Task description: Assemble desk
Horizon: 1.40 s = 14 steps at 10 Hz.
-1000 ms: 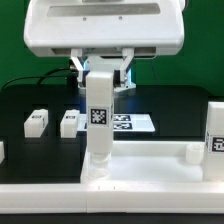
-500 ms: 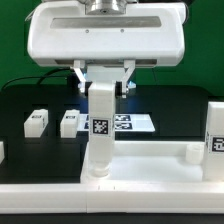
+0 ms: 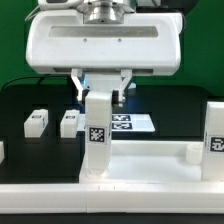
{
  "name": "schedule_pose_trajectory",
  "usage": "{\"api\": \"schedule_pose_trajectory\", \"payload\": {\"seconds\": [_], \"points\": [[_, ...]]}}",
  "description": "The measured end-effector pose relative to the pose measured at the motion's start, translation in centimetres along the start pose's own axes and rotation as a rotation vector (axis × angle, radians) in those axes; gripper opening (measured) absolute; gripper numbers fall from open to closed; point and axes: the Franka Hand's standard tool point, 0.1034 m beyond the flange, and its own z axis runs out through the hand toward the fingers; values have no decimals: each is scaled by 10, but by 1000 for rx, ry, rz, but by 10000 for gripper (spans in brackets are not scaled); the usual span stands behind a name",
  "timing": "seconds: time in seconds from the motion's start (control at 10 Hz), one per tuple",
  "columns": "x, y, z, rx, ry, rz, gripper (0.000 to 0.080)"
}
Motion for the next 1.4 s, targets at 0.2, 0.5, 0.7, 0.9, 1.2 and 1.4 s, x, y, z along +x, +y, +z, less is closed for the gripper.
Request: {"api": "schedule_pose_trajectory", "payload": {"seconds": [0.2,0.5,0.7,0.9,1.2,1.4], "points": [[3,-1,2,-9,41,-7,291],[4,-2,2,-10,47,-8,291],[3,-2,2,-10,47,-8,543],[3,-2,2,-10,47,-8,630],[3,-2,2,-10,47,-8,646],[3,-2,2,-10,47,-8,649]]}}
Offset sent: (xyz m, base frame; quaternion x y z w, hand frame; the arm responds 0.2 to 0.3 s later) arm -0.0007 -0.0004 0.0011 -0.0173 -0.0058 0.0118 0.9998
